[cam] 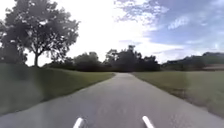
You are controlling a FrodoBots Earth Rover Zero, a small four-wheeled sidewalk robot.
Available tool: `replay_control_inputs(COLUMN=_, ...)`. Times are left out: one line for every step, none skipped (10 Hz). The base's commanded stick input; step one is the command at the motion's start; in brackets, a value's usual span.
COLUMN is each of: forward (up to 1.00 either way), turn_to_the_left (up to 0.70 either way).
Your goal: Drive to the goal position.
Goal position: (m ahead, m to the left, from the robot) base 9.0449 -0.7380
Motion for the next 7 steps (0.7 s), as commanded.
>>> replay_control_inputs(forward=0.69, turn_to_the_left=0.03)
replay_control_inputs(forward=0.69, turn_to_the_left=0.03)
replay_control_inputs(forward=0.69, turn_to_the_left=0.03)
replay_control_inputs(forward=0.69, turn_to_the_left=0.03)
replay_control_inputs(forward=0.69, turn_to_the_left=0.03)
replay_control_inputs(forward=0.69, turn_to_the_left=0.03)
replay_control_inputs(forward=0.69, turn_to_the_left=0.03)
